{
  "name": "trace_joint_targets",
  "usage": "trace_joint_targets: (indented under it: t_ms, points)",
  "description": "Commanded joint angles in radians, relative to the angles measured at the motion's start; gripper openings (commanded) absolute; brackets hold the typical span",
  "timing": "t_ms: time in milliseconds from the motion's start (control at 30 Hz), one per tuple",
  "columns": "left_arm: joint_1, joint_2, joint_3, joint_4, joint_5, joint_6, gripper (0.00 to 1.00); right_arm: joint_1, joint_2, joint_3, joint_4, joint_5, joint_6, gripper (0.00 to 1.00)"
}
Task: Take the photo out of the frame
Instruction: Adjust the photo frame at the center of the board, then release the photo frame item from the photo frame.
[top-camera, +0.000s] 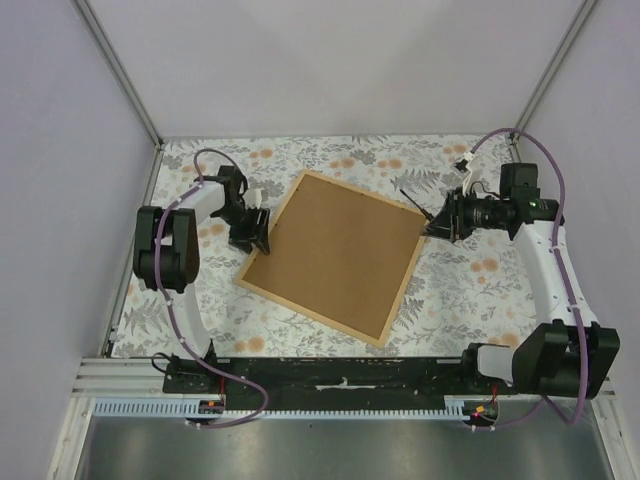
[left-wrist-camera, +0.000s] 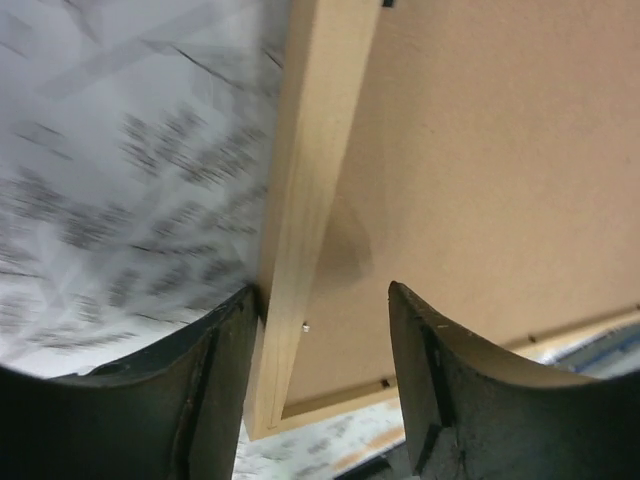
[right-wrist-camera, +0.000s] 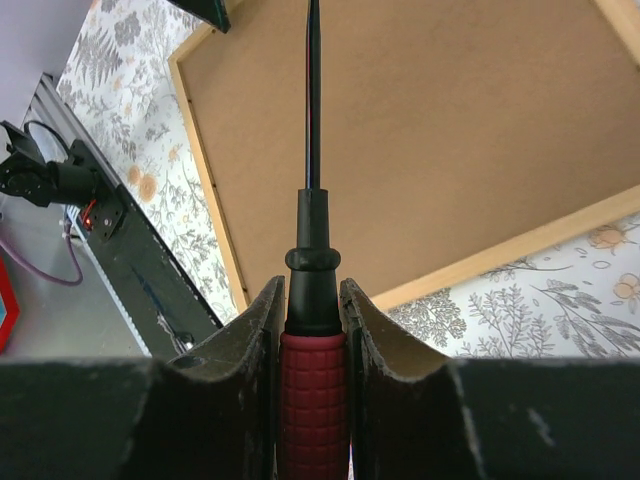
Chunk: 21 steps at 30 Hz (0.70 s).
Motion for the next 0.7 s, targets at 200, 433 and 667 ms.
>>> trace_joint_targets:
  t_ms: [200,433,667]
  points:
    - [-0.144,-0.052,-0.153,-0.096,0.327,0.088,0.67,0.215,0.220,0.095,-0.073,0.011,-0.058,0.00]
    - [-0.179,-0.161,-0.079,-0.065,0.356,0.099,0.72,0.340,0.515,0.262,-0.265,-0.106,-0.150,0.00]
    - [-0.162,-0.258,-0.073,0.022,0.058,0.092,0.73,0.522,0.670,0.403,-0.328,-0.069,-0.132,0.00]
